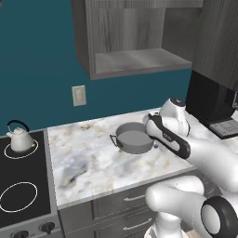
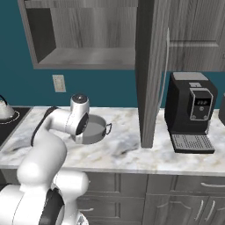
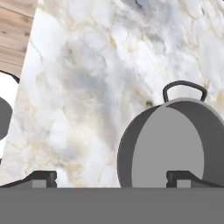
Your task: Pick the kettle from the cabinet and place it on a stove burner. Then pick the pot from the counter and place it on another stove burner. Finally, turn both burners on.
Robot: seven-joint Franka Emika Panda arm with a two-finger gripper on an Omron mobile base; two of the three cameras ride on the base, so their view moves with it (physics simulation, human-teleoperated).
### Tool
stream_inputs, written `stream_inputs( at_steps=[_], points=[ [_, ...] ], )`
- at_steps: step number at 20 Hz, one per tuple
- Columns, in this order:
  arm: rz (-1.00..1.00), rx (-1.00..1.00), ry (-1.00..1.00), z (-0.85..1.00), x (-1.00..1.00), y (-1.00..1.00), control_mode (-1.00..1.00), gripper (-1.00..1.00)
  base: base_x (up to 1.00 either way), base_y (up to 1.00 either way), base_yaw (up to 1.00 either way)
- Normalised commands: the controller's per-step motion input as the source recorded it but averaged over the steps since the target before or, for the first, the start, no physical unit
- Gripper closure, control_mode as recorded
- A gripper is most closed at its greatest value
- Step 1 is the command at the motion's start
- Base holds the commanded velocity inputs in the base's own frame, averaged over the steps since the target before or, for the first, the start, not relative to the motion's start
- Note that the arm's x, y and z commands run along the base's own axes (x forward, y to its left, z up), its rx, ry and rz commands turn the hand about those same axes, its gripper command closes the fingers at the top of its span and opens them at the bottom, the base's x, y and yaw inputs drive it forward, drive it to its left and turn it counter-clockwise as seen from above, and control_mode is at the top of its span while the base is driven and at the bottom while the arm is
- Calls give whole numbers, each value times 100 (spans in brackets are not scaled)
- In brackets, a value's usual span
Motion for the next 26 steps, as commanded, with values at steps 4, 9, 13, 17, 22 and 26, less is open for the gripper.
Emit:
stream_inputs(
  at_steps=[4,9,13,17,22,26],
  points=[
    [4,-2,1,-28,27,0,-100,-100,0,0,0],
    [4,-2,0,-28,23,0,-100,-100,0,0,0],
    [2,-2,0,-26,19,0,-100,-100,0,0,0],
    [0,-2,1,-25,17,0,-100,-100,0,0,0],
    [0,-2,4,-23,20,0,-100,-100,0,0,0],
    [0,-3,4,-23,16,0,-100,-100,0,0,0]
  ],
)
